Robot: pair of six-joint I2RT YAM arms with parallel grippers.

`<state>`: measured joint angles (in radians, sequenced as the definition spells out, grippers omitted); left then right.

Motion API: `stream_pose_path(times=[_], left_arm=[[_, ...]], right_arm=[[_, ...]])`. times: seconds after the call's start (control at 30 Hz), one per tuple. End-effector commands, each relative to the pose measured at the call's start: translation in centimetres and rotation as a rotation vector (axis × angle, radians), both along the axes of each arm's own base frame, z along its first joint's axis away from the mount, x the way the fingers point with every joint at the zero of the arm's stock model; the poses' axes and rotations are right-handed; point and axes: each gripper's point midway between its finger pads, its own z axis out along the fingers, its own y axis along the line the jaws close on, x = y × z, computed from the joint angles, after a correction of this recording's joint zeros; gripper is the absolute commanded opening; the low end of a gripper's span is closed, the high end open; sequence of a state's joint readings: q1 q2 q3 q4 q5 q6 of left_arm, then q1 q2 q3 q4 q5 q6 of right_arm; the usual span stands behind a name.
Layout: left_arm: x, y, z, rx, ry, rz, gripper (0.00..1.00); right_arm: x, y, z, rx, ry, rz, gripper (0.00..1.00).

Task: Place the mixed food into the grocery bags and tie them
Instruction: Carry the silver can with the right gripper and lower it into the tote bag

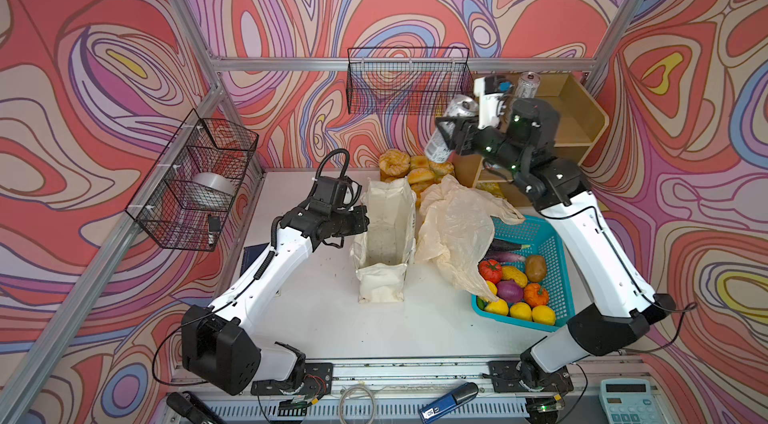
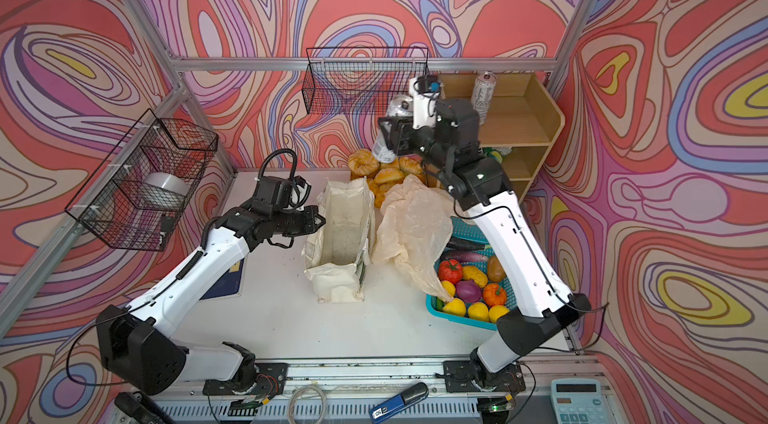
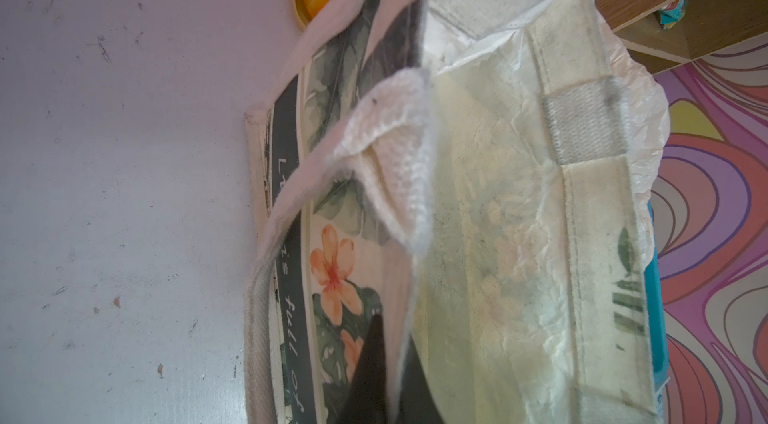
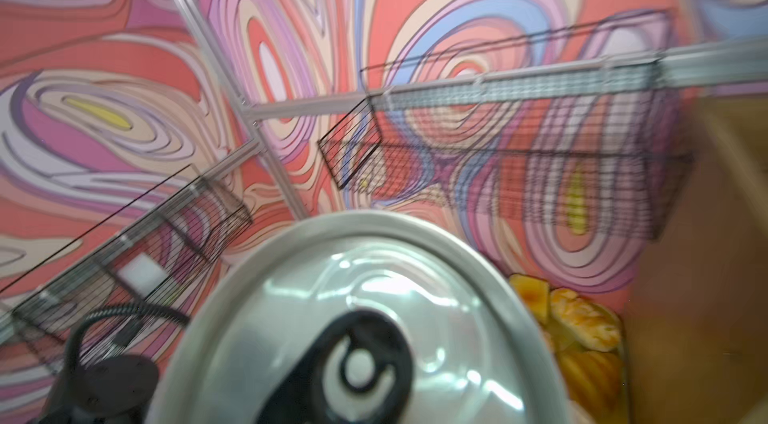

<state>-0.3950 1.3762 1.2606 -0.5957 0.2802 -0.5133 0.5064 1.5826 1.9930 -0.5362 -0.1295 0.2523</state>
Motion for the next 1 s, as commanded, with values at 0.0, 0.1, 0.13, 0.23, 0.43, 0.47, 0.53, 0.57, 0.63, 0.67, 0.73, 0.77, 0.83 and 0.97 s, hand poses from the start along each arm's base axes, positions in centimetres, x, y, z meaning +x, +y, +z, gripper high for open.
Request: stream_pose_path(times=[0.0, 0.1, 0.13, 0.23, 0.43, 0.47, 0.53, 0.57, 0.63, 0.67, 0.73, 0.77, 0.83, 0.97], left_arm=[[0.1, -0.4, 0.0, -0.001, 0.001, -0.002, 0.00], [0.1, -0.4, -0.1, 0.002, 0.003, -0.001, 0.00], [0.1, -0.3, -0.2, 0.002, 0.005, 0.003, 0.00], [0.1, -0.3, 0.0, 0.001, 0.002, 0.005, 0.00], [-0.1, -0.1, 0.5, 0.000, -0.012, 0.007, 0.00], [-0.1, -0.1, 0.5, -0.001, -0.015, 0.006, 0.00], [-0.2, -0.1, 0.6, -0.002, -0.018, 0.004, 0.00], [-0.2, -0.1, 0.6, -0.001, -0.018, 0.004, 0.00], [-0.2, -0.1, 0.6, -0.002, -0.017, 0.005, 0.00], [-0.2, -0.1, 0.6, -0.003, -0.017, 0.005, 0.00], [-0.3, -0.1, 0.5, -0.007, -0.015, 0.005, 0.00], [-0.3, -0.1, 0.5, -0.009, -0.014, 0.006, 0.00], [-0.4, -0.1, 0.4, -0.011, -0.012, 0.007, 0.00], [-0.4, -0.1, 0.5, -0.011, -0.015, 0.011, 0.00]], right_arm=[[0.0, 5.0, -3.3, -0.032, 0.004, 0.062, 0.03], [-0.6, 9.1, -7.9, -0.083, 0.046, 0.127, 0.02], [-0.6, 10.1, -9.8, -0.103, 0.059, 0.135, 0.02], [-0.1, 11.7, -15.0, -0.170, 0.086, 0.123, 0.01], [1.3, 12.3, -23.0, -0.246, 0.132, 0.094, 0.01], [1.5, 12.5, -24.7, -0.262, 0.157, 0.095, 0.01], [1.7, 12.9, -26.8, -0.289, 0.192, 0.102, 0.04], [1.8, 13.0, -27.6, -0.297, 0.205, 0.102, 0.08], [1.9, 13.1, -28.9, -0.311, 0.235, 0.103, 0.20], [2.0, 13.1, -29.4, -0.315, 0.246, 0.100, 0.25], [2.1, 13.1, -30.5, -0.329, 0.271, 0.095, 0.39], [2.1, 13.2, -30.9, -0.338, 0.281, 0.097, 0.46], [2.2, 13.2, -31.5, -0.351, 0.300, 0.098, 0.61], [2.1, 13.3, -31.3, -0.361, 0.313, 0.103, 0.74]])
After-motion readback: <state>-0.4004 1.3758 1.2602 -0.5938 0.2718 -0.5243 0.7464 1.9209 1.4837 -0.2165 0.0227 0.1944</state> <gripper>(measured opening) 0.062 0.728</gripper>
